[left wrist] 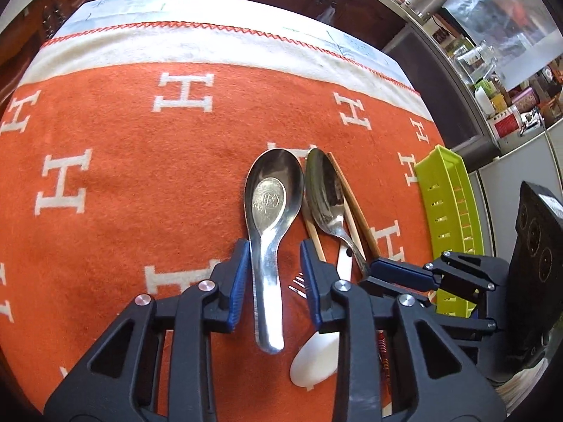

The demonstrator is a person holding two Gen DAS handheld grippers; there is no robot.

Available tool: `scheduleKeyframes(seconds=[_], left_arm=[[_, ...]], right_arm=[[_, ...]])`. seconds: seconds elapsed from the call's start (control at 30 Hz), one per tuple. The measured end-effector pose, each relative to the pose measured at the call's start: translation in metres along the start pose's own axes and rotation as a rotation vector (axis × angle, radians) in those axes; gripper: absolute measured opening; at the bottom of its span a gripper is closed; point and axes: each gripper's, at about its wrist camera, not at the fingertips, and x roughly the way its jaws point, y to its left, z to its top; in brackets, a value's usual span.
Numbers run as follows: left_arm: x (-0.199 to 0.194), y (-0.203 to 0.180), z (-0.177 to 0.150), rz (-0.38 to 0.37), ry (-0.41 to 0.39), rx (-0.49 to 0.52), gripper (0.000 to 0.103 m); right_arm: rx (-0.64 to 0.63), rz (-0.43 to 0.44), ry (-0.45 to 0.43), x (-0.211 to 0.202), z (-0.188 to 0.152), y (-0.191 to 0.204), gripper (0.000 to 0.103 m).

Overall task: Organize utensils
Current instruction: 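Close the right tool on a metal spoon while the left tool closes on another spoon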

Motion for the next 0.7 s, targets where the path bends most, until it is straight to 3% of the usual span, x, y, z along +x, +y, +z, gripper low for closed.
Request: scheduleKeyframes(seconds=[0.07, 0.3, 0.37, 0.5, 0.7], left_arm=[[0.001, -0.001, -0.001, 0.015, 0.006, 0.01, 0.012], [-0.005, 0.0, -0.012, 0.047, -0.024, -0.004, 0.011], [-0.009, 0.003, -0.016, 0.056, -0.033, -0.017, 0.011], [-0.017, 0.007, -0.024, 0.054, -0.056, -0.052, 0.011], [-0.031, 0.012, -0.034, 0.041, -0.081, -0.072, 0.003]], right_arm=[[0.006, 0.013, 0.013, 0.004, 0.002, -0.002, 0.018], [0.02, 0.052, 0.019, 0.002, 0.002, -0.004, 0.016], [0.008, 0.031, 0.016, 0.002, 0.002, -0.003, 0.01], [-0.022, -0.004, 0.012, -0.002, -0.003, 0.003, 0.01], [0.006, 0.076, 0.028, -0.004, -0.005, 0.004, 0.01]])
